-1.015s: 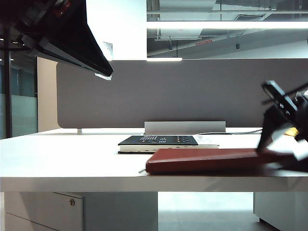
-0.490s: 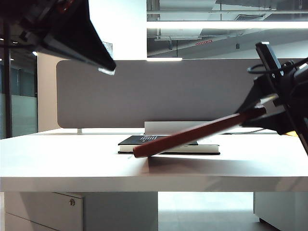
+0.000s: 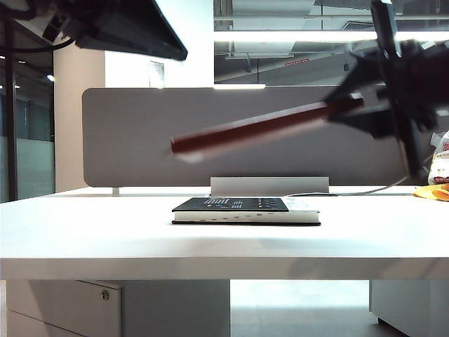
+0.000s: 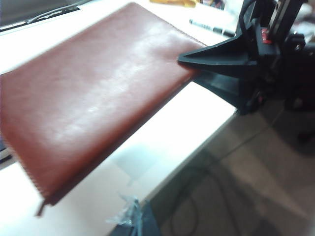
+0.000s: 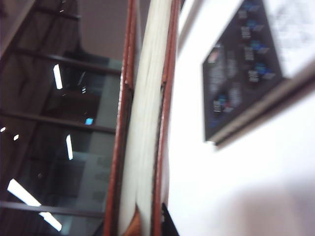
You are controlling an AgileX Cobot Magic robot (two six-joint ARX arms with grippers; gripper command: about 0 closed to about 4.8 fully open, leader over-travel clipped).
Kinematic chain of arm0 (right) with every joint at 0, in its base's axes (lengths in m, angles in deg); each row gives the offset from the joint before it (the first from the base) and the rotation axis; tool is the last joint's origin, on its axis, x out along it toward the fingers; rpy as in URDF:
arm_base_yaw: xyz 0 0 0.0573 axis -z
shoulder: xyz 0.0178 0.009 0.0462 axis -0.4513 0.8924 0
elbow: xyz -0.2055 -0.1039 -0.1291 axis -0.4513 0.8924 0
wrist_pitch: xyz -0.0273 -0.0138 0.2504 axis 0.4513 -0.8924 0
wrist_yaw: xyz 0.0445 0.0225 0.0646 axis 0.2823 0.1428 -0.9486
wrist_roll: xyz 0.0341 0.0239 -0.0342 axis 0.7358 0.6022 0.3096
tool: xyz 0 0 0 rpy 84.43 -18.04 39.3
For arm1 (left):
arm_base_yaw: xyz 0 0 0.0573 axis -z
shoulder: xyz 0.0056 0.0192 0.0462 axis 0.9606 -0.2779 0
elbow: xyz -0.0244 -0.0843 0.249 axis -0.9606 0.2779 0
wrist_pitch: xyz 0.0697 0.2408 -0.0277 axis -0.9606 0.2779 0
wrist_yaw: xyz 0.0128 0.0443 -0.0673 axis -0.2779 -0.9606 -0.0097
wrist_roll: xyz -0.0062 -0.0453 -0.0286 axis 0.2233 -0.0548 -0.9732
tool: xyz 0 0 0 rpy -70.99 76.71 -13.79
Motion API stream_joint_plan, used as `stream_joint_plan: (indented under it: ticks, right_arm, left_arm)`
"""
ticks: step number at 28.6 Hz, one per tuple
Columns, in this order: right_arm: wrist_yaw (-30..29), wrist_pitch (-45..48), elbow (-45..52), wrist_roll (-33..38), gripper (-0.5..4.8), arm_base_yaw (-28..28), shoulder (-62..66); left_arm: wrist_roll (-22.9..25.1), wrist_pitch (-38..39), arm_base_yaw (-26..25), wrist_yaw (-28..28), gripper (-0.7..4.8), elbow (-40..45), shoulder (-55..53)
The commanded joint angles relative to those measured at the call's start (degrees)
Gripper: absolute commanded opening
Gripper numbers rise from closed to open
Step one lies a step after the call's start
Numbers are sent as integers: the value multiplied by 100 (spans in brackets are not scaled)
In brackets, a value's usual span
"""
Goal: Pick up the red book and place it on top of the black book.
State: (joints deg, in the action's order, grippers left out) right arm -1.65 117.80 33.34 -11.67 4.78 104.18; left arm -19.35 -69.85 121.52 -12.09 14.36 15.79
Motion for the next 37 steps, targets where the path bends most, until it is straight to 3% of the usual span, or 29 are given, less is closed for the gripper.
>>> stream_joint_plan:
  ticks: [1,7,12,21,32,37]
  right_arm:
    - [-83,199,-605,-284,-9,4,-87]
    - [-103,-1447,-1915,-1043,-8,197,44]
    - [-74,-1427,-2702,-1001,-9,509,577]
    - [-13,-1425,-3626,-732,-9,597,1987]
    - [422,-1421,-3779,-586,-9,597,2841]
    - [350,-1366,-3790,-444,-9,595,3171]
  left_arm:
    - [-136,-404,-7,-326,-6,-22,11]
    - [-247,-457,-146,-323,-6,-22,46]
    - [-264,-420,-175,-289,-6,-22,146]
    - [-264,-247,-225,-291,-6,-20,341]
    - [-205,114,-225,-291,-6,-17,404]
    - [616,164,-219,-605,-6,-111,400]
